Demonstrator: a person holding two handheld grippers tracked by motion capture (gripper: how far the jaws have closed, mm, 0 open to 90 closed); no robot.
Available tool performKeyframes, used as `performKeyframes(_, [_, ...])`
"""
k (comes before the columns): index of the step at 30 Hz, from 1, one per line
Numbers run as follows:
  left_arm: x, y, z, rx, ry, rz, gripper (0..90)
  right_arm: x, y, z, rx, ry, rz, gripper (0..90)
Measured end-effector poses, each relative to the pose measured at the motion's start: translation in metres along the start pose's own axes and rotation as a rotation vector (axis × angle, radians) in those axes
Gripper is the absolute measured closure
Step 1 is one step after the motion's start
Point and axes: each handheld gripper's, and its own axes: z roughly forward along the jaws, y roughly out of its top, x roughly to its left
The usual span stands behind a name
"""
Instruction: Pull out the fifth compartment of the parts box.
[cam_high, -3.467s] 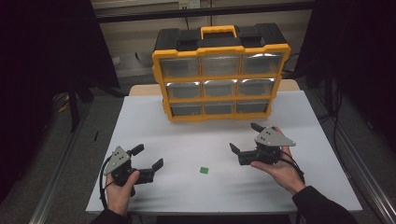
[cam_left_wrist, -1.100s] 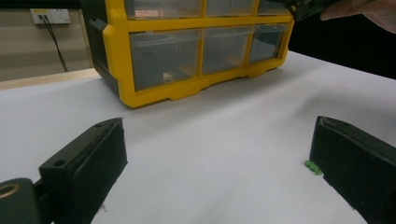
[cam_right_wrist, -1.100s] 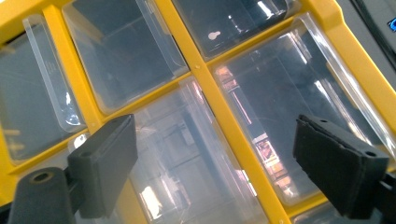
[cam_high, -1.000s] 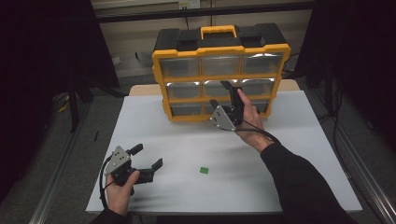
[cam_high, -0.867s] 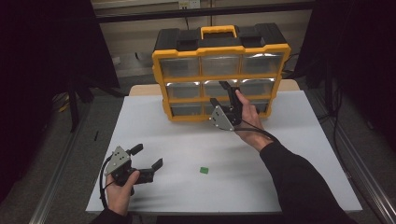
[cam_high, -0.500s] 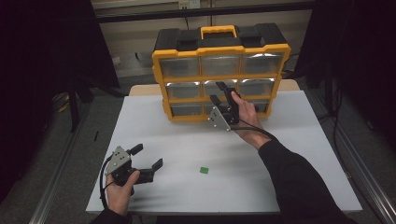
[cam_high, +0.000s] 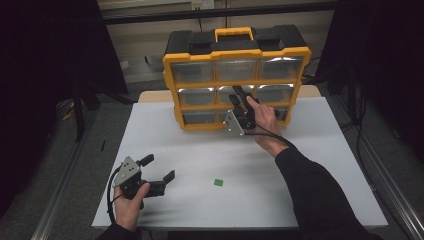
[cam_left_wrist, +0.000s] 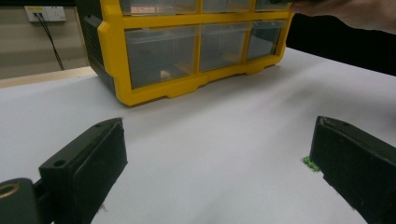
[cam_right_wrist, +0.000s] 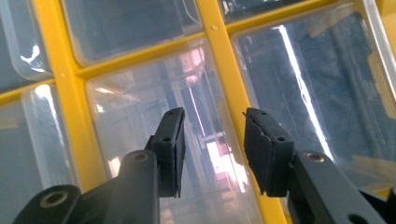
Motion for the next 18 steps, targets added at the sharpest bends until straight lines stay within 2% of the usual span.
performKeyframes(4, [0.0, 0.0, -0.0002, 0.0, 0.0, 0.0, 3.7, -0.0011, -0.0001, 0.0023, 0.026, 0.001, -0.014, 63.2])
performKeyframes(8, [0.0002, 0.0, 0.0, 0.0, 0.0, 0.001, 3.7, -0.0016, 0.0001, 0.0029, 0.032, -0.007, -0.017, 68.1])
performKeyframes(10, [0.0, 0.0, 0.0, -0.001, 0.001, 0.001, 3.7, -0.0014, -0.0001, 0.0033, 0.031, -0.018, -0.035, 71.2])
performKeyframes(15, [-0.0001, 0.0, 0.0, -0.001, 0.001, 0.001, 3.7, -0.0012, -0.0004, 0.0038, 0.029, -0.024, -0.066, 73.3])
performKeyframes(18, [0.0002, -0.0002, 0.0003, -0.003, -0.004, 0.001, 3.7, -0.0006, -0.0003, 0.0039, 0.034, -0.026, -0.063, 74.2])
